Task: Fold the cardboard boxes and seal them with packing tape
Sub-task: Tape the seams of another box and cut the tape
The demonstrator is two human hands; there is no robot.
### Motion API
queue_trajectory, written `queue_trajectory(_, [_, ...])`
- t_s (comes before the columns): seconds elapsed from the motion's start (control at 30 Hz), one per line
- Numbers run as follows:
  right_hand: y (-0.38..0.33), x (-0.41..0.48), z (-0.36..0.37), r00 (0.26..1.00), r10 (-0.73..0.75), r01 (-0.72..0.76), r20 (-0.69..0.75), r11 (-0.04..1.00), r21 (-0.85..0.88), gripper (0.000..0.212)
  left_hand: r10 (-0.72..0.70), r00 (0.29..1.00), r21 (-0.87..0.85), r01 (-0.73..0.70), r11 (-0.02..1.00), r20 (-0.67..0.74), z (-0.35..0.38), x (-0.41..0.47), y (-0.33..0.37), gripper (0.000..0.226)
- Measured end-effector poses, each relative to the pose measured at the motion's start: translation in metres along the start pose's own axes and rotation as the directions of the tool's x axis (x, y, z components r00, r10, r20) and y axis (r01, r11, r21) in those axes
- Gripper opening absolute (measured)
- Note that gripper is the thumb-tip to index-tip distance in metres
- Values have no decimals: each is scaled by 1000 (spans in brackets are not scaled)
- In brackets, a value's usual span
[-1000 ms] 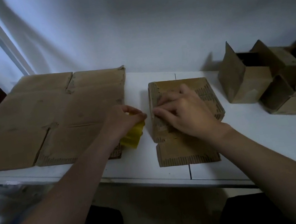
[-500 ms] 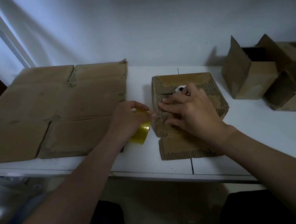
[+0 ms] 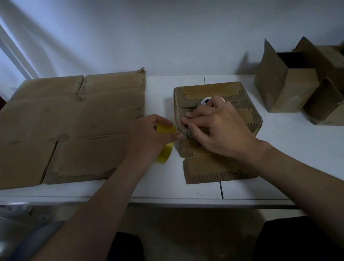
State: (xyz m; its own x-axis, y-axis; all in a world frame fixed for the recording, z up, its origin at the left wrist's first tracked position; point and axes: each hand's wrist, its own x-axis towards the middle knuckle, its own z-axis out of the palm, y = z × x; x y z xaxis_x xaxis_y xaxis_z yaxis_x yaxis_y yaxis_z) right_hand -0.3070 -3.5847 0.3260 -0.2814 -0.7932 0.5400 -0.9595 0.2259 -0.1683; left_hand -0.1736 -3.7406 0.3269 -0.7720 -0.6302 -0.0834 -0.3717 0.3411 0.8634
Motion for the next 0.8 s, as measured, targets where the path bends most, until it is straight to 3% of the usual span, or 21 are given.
queue_trajectory(0.2, [0,0,1,1000,-9,9,-9,1000,6,26,6,1000,41,-5,999,-23,10,1,2,36])
queue_trajectory(0.6, [6,-2,-6,993,-47,52,107,998,-43,45,26,994,153,-9,988,-104,12,-6,6,47])
queue_trajectory(0.7, [11,2,-17,998,7,-8,70,1000,2,37,9,992,129,7,992,-126,12,-10,11,46])
queue_trajectory(0.8, [28,9,-21,993,115,-109,26,980,-164,35,-10,991,59,18,998,-130,10,-15,16,42])
